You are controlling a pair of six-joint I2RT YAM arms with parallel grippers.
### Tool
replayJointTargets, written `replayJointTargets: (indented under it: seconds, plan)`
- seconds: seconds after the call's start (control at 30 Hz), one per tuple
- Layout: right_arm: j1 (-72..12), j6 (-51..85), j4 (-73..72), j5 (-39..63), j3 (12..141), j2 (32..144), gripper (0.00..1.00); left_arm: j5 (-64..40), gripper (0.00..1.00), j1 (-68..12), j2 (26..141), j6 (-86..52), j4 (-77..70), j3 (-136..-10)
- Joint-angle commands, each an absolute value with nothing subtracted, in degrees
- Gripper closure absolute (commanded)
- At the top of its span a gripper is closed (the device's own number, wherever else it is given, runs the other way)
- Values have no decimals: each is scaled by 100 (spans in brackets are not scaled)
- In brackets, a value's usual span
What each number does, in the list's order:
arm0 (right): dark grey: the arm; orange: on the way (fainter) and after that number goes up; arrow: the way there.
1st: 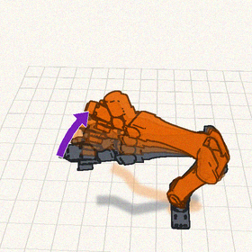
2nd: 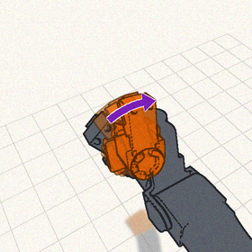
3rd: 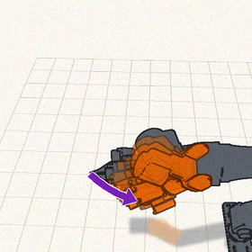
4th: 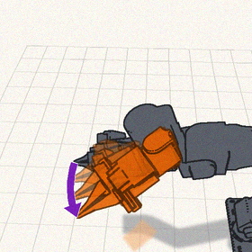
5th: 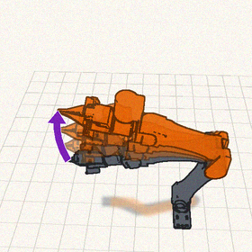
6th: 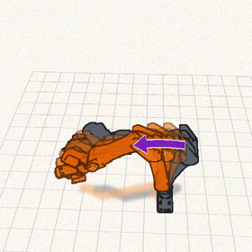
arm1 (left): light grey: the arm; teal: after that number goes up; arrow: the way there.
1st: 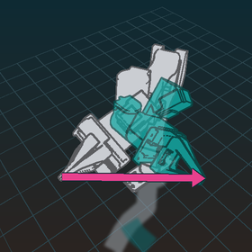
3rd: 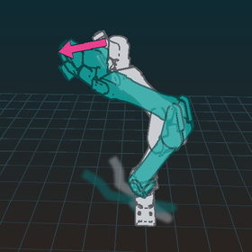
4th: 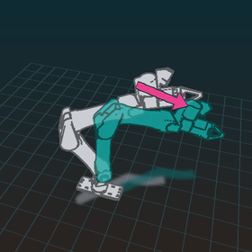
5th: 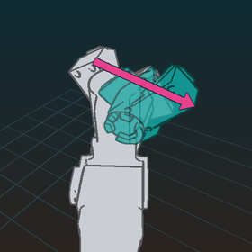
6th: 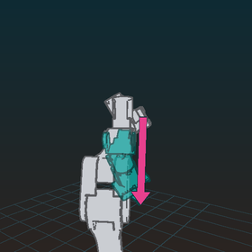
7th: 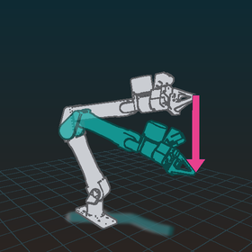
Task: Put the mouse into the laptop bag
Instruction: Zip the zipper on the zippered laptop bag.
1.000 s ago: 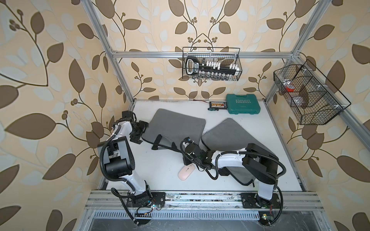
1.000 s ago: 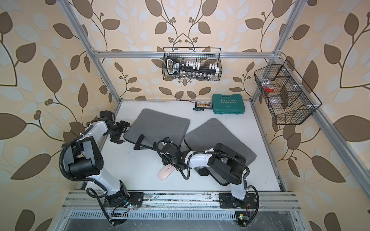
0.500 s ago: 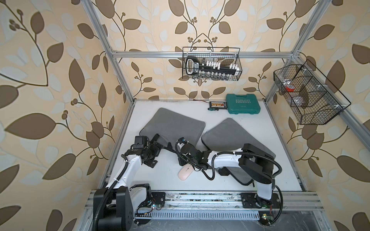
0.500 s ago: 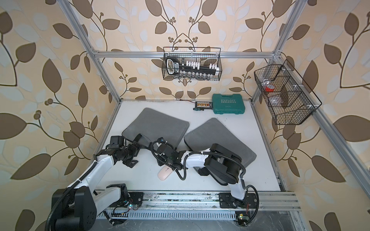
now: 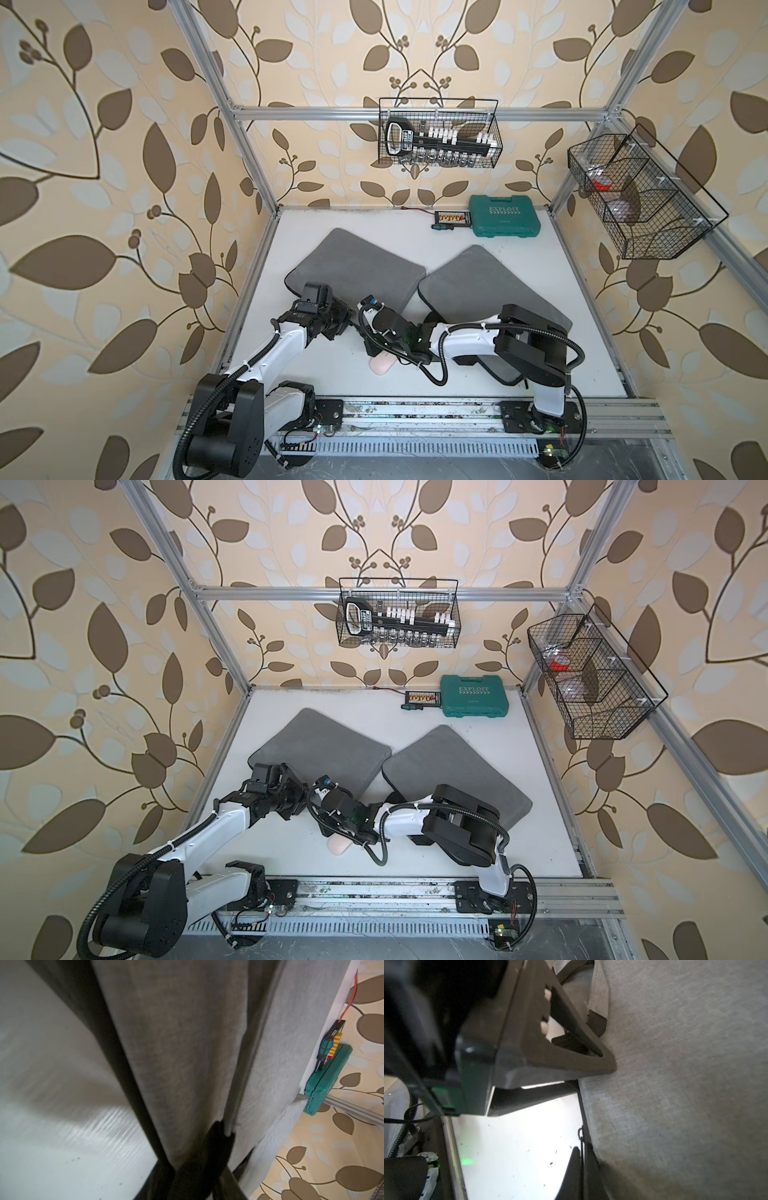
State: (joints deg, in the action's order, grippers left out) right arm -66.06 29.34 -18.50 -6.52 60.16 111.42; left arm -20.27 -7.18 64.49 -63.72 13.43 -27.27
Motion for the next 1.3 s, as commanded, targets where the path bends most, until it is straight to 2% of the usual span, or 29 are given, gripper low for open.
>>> replayJointTargets:
  seconds: [0.0,0.1,0.3,0.53,0.8,0.87,0.9,1.0,1.1,1.13,1.27]
  plan:
    - [-6655,2992,-2103,-334,5789,10896,100,-1687,82,-738,6495,-6268,1257,-3063]
    - [-6687,3038,-2070,-395,5598,10830,100,-1330,89,-729,6464,-6125,1693,-3309]
    - [-6740,3090,-1710,-1217,5174,10644,100,-1181,100,-580,6609,-5923,1946,-3682]
    - [-6677,3269,-1554,-2016,4824,10590,100,-1802,100,121,7020,-5477,2098,-4047]
    - [-6504,2888,-2106,-1732,4699,10658,100,-2110,100,564,7388,-5001,2141,-4282]
    - [-6503,2784,-2162,-1598,4901,10784,100,-2201,92,563,7589,-4940,2170,-4388]
    - [-6500,2741,-2153,-1566,5031,10848,100,-2221,83,564,7668,-4939,2207,-4412]
    - [-6461,2639,-2085,-1397,5427,11081,100,-2243,40,569,7656,-5021,2188,-4250]
    - [-6460,2520,-2057,-1220,5788,11290,100,-2288,15,555,7314,-5171,2181,-3888]
    - [-6459,2504,-2060,-1172,5897,11351,100,-2325,11,554,7149,-5221,2203,-3724]
    - [-6459,2474,-2029,-971,6211,11577,100,-2399,10,479,6388,-5416,2286,-3134]
